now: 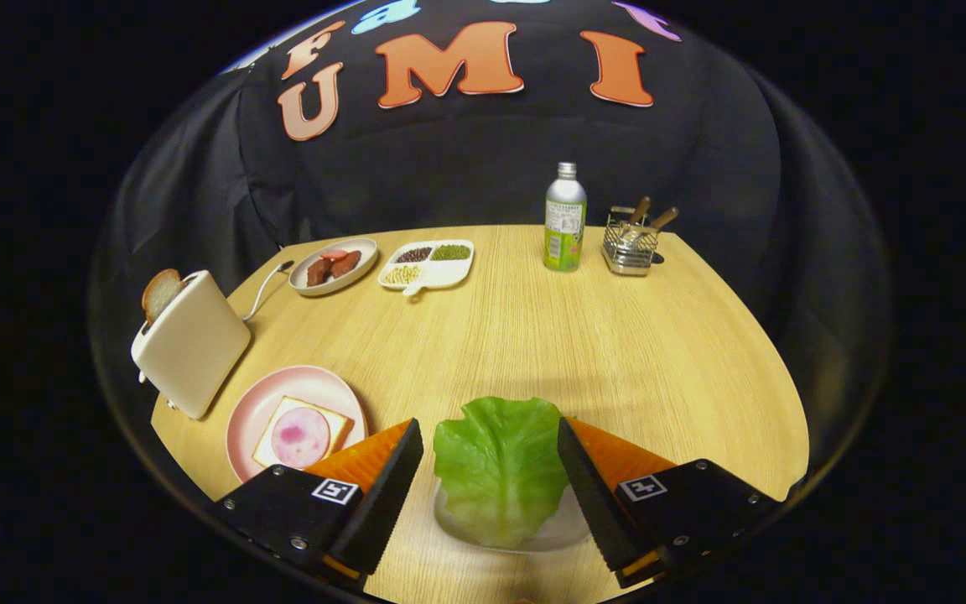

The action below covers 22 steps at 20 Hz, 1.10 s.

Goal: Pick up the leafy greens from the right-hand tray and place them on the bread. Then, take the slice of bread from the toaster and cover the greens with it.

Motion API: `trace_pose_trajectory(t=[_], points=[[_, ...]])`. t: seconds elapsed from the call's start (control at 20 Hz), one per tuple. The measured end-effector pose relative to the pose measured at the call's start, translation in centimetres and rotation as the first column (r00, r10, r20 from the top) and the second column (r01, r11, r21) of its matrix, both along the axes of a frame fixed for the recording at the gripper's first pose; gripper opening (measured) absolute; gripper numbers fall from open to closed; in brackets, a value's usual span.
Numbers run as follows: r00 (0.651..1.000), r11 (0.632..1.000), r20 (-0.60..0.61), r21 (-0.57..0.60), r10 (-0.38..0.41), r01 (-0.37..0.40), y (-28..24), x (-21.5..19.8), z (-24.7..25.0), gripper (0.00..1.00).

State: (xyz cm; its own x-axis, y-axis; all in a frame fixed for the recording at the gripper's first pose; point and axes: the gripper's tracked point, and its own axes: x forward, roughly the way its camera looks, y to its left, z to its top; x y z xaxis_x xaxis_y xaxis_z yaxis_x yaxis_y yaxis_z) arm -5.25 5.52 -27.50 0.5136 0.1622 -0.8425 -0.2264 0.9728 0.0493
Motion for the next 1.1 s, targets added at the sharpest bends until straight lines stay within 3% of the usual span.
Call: trace_pose_trajectory(t=[0.5, 0.8, 1.0, 1.1], points=[[0.987, 0.999, -0.159, -0.052, -0.008, 0.000, -0.6, -2.1, -5.2, 0.90], [0.990, 0.994, -0.144, -0.111, 0.006, -0.022, -1.0, -1.8, -5.9, 0.79], [0.990, 0.993, -0.128, -0.098, 0.052, -0.065, -0.1, -2.0, -5.7, 0.57], [0.991, 0.993, -0.117, -0.100, 0.058, -0.070, 0.0, -1.8, -5.8, 0.38]])
